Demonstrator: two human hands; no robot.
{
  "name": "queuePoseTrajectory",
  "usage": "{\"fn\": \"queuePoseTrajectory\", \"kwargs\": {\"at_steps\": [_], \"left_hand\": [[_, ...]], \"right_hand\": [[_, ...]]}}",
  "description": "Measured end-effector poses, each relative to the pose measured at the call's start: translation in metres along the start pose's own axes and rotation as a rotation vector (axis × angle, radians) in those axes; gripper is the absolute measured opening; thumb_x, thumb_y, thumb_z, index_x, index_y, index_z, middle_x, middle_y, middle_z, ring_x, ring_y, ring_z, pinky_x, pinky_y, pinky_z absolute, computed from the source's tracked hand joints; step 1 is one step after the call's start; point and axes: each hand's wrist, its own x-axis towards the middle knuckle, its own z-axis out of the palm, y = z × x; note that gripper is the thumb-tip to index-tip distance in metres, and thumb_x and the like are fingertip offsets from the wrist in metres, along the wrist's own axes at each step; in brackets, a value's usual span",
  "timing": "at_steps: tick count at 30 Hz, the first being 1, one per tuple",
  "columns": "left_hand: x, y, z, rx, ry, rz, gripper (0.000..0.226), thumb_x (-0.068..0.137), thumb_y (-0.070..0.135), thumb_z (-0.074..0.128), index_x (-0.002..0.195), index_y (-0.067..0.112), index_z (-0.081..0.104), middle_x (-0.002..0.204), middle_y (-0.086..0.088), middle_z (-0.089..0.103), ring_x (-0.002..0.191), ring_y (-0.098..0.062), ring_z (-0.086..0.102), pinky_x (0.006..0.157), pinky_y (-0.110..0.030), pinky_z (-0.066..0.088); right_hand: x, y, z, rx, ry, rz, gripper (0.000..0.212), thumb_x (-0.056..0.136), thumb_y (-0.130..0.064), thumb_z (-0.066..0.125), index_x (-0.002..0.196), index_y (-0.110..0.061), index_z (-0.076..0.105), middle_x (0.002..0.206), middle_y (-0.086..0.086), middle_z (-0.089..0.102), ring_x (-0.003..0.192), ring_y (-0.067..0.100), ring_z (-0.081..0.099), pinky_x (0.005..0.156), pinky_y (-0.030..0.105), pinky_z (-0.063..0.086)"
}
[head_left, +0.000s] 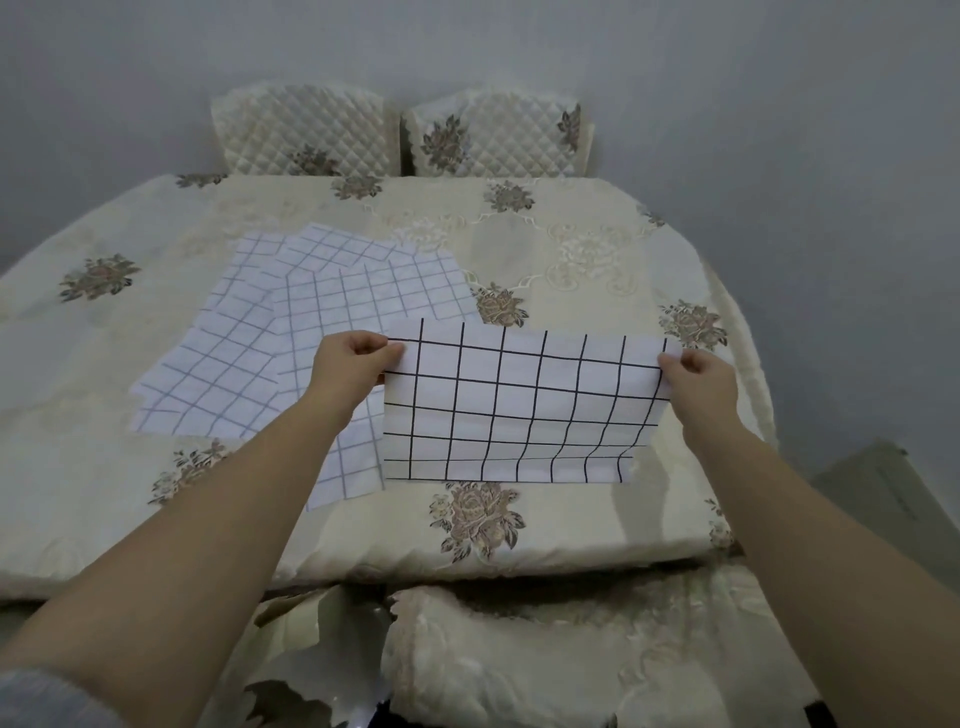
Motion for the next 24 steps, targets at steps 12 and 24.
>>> {"fn": "queuePoseTrajectory", "kwargs": {"at_steps": [12,24], "left_hand": [[0.041,-0.033,0.035,0.065,0.136,-0.151,0.012,0.083,0.009,0.071,0.073,0.013,0.065,0.08,-0.006,0.066,0.083,-0.027,0.065,0.081,-0.037,0.057],[0.069,-0.061,0.056,0.154,0.14,-0.22,0.018,0.088,0.017,0.066,0.102,0.008,0.071,0.093,-0.005,0.068,0.076,-0.014,0.059,0.08,-0.03,0.051]], "right_hand": [[0.067,0.026,0.041,-0.1,-0.13,0.073,0.02,0.088,-0.017,0.06,0.079,0.0,0.062,0.072,0.01,0.049,0.069,0.017,0.043,0.062,0.028,0.034],[0.091,0.06,0.069,-0.115,-0.201,0.158,0.027,0.091,-0.022,0.06,0.111,-0.006,0.066,0.102,0.003,0.062,0.097,0.018,0.055,0.091,0.029,0.043]]}}
